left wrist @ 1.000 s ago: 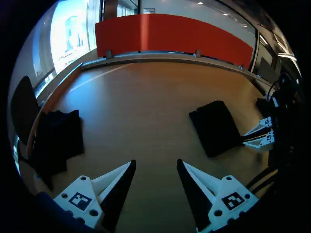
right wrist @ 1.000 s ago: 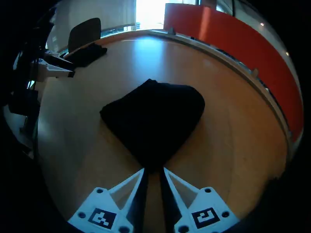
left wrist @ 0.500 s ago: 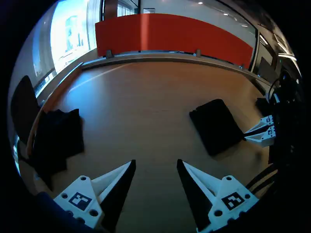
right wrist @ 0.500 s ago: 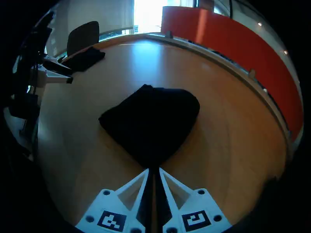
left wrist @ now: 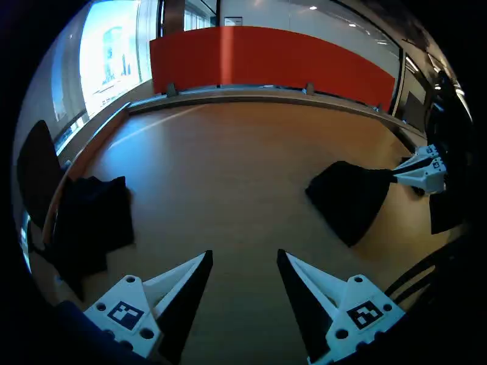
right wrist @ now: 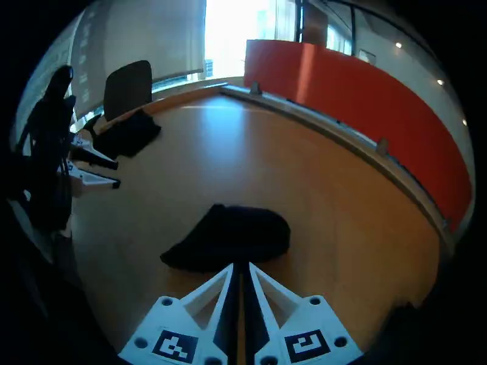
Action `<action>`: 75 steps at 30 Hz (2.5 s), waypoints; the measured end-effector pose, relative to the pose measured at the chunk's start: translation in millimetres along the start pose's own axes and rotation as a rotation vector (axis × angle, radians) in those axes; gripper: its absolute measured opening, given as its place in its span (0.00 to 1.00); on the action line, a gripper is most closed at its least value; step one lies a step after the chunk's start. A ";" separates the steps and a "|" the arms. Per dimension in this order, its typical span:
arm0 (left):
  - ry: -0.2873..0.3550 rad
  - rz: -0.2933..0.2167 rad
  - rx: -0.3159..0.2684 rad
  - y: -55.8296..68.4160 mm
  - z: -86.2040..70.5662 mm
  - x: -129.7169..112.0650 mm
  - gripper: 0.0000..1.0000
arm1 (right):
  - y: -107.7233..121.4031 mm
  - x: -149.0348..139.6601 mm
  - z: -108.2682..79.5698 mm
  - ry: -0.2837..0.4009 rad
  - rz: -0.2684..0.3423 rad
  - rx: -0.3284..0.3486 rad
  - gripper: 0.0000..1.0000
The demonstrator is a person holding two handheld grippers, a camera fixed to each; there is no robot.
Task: Fold towel
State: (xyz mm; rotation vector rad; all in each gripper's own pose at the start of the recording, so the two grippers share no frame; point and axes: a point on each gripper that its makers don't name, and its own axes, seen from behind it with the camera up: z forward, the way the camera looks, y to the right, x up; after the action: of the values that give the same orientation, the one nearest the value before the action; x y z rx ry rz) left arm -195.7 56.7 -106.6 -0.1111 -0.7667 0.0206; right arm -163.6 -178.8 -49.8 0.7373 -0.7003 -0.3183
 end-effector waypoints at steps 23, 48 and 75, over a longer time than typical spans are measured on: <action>0.048 -0.004 -0.007 2.3 -6.5 25.8 0.78 | 58.4 80.0 -72.3 0.137 0.038 -0.076 0.05; 0.034 0.022 -0.015 19.2 -0.4 35.3 0.78 | 207.2 35.4 -138.7 0.095 0.147 -0.235 0.05; 0.012 0.035 0.009 27.0 -0.7 34.2 0.78 | 344.6 -9.8 -184.1 0.021 0.240 -0.371 0.05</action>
State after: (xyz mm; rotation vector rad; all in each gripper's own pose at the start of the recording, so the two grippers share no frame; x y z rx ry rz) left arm -169.9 85.5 -86.4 -0.1161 -0.7527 0.0568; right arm -36.1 162.4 91.7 0.3000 -0.6778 -0.2111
